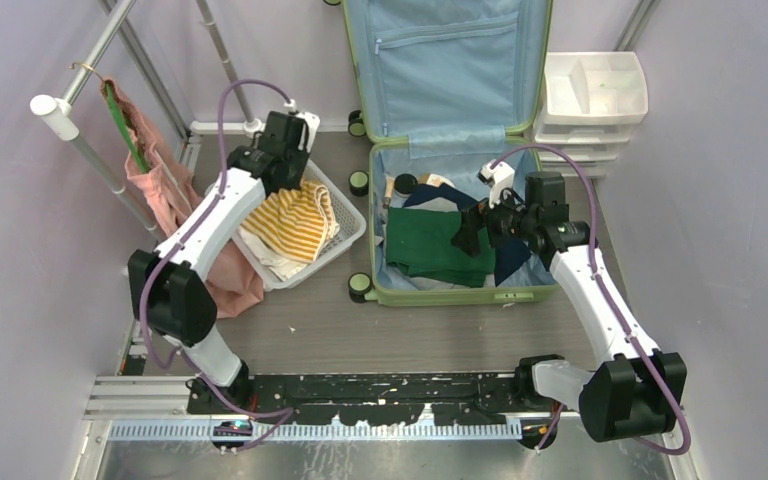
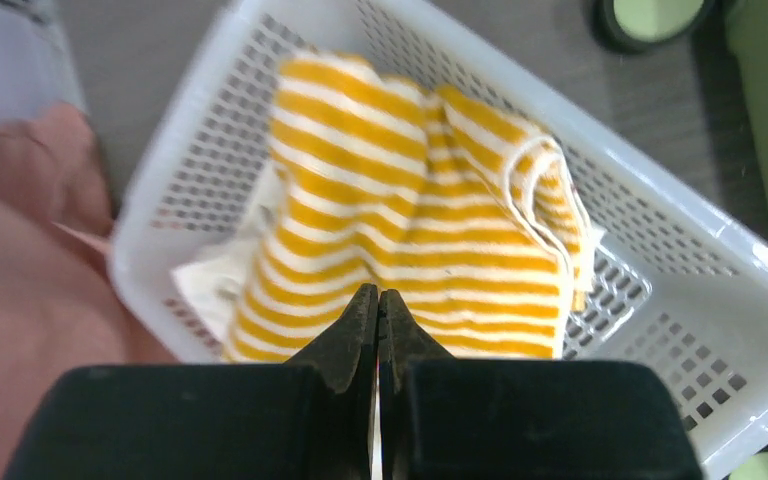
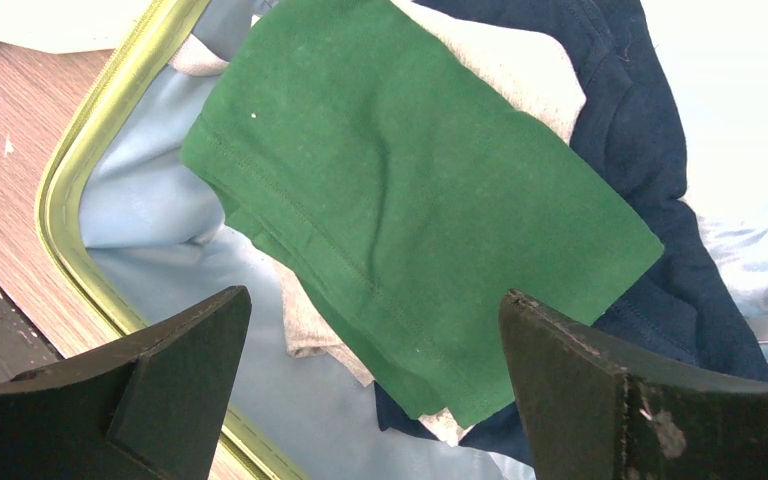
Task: Open, take out, and arrange the luggage
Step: Place the clothes in the bin.
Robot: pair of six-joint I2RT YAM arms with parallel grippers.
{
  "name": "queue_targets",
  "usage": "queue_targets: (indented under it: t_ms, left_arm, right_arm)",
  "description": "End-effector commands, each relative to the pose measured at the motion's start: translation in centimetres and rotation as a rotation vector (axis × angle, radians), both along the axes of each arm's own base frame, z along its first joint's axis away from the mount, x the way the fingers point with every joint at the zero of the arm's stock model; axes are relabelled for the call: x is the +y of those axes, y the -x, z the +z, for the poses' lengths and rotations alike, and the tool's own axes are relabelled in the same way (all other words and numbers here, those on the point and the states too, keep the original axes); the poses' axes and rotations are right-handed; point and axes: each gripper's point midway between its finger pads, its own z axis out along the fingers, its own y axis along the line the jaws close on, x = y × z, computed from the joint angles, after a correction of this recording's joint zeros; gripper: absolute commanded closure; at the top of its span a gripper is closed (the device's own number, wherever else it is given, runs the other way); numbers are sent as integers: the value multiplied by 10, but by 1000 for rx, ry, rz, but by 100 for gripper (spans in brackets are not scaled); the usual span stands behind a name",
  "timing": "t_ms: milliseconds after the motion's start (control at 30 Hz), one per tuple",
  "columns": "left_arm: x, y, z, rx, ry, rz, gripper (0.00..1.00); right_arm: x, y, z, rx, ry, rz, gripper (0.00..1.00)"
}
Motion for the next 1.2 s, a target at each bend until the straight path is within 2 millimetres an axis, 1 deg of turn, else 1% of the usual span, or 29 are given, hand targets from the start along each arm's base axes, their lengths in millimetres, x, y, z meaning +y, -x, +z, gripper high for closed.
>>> queue_targets:
  t_ms: [0, 33, 100, 200, 267, 300, 333, 367, 433, 500, 567, 633, 667, 733, 767, 800, 833, 900, 967, 1067, 1100, 1167]
  left_arm:
    - [-4, 10, -64, 159, 36, 30, 100]
    - [2, 6, -75, 174, 13, 54, 100]
    - [20, -6, -88, 175, -37, 116, 100]
    - [52, -28, -100, 163, -79, 218, 100]
    - [67, -43, -103, 147, -91, 270, 100]
    - [73, -50, -106, 142, -94, 287, 94]
    - [77, -55, -109, 142, -95, 298, 85]
    - [78, -58, -114, 154, -88, 311, 77]
    - [71, -60, -113, 176, -41, 304, 66]
    - [53, -59, -101, 170, 60, 264, 62]
    - [31, -49, -81, 131, 193, 223, 60]
    - [7, -33, -52, 72, 322, 162, 58]
    - [-7, -20, -32, 42, 398, 114, 57]
    - [-39, 8, -7, 37, 553, 0, 56]
    - [-52, 23, 2, 41, 619, -53, 56]
    - [-62, 37, 11, 35, 674, -92, 56]
    - [-72, 52, 16, 42, 717, -139, 56]
    - [-83, 80, 23, 39, 780, -195, 56]
    - [-88, 103, 28, 30, 830, -250, 55]
    - [-86, 130, 28, 12, 846, -302, 54]
    - [-82, 136, 27, -2, 833, -304, 51]
    - [-72, 146, 28, -40, 804, -302, 41]
  right_arm:
    - [2, -2, 6, -29, -8, 13, 0]
    - [2, -2, 6, -30, -9, 16, 0]
    - [2, -2, 4, -25, -9, 15, 0]
    - [2, -3, 4, -25, -5, 16, 0]
    - [1, -3, 3, -24, -2, 15, 0]
    - [1, -3, 3, -26, 0, 14, 0]
    - [0, -3, 2, -24, 2, 12, 0]
    - [0, -3, 2, -24, 3, 11, 0]
    - [-1, -4, 0, -24, 12, 9, 0]
    - [-2, -4, 1, -28, 18, 8, 0]
    - [-2, -4, 2, -34, 18, 9, 0]
    - [-1, -2, 4, -37, 14, 19, 0]
    - [-1, -1, 5, -42, 14, 26, 0]
    - [2, 2, 8, -48, 10, 45, 0]
    - [3, 4, 9, -50, 4, 54, 0]
    - [4, 5, 10, -54, 2, 62, 0]
    - [4, 6, 12, -64, -1, 69, 0]
    - [5, 7, 15, -82, 0, 81, 0]
    - [4, 8, 17, -105, 10, 91, 0]
    - [3, 6, 22, -142, 26, 97, 0]
    - [3, 5, 24, -148, 30, 97, 0]
    - [3, 3, 27, -155, 32, 98, 0]
